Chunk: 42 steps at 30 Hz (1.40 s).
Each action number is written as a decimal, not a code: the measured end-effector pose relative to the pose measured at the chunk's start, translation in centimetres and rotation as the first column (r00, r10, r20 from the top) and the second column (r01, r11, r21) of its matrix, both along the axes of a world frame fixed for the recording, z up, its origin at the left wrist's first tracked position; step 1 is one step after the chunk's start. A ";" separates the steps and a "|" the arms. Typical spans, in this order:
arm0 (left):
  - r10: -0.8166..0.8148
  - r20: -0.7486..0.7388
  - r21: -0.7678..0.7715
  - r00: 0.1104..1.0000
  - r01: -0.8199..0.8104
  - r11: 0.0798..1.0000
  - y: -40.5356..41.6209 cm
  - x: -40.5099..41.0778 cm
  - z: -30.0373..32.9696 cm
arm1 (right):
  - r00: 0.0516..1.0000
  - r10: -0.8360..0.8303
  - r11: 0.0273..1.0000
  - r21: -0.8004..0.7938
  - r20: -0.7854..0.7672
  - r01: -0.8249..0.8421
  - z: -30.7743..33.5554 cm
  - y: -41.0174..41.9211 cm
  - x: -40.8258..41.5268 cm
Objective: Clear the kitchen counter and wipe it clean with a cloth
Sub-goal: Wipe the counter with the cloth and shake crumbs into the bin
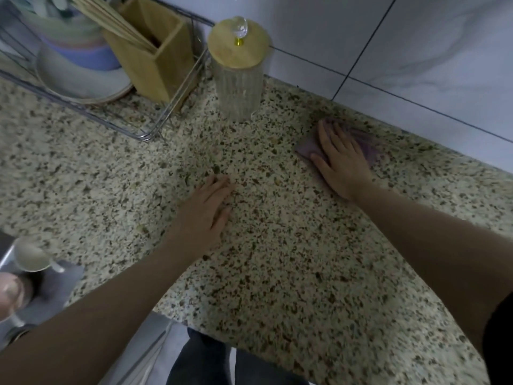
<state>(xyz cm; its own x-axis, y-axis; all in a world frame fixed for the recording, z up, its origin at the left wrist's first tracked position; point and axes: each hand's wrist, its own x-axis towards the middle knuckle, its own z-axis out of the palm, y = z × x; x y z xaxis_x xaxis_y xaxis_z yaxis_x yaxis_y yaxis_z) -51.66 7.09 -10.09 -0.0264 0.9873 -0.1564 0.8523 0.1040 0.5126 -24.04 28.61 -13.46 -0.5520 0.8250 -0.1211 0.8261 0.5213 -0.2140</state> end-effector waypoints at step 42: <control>0.657 0.195 0.195 0.728 -0.685 0.702 -16.9 -11.6 1.9 | 0.662 0.735 0.674 0.056 -0.144 -0.736 0.7 -18.1 -28.4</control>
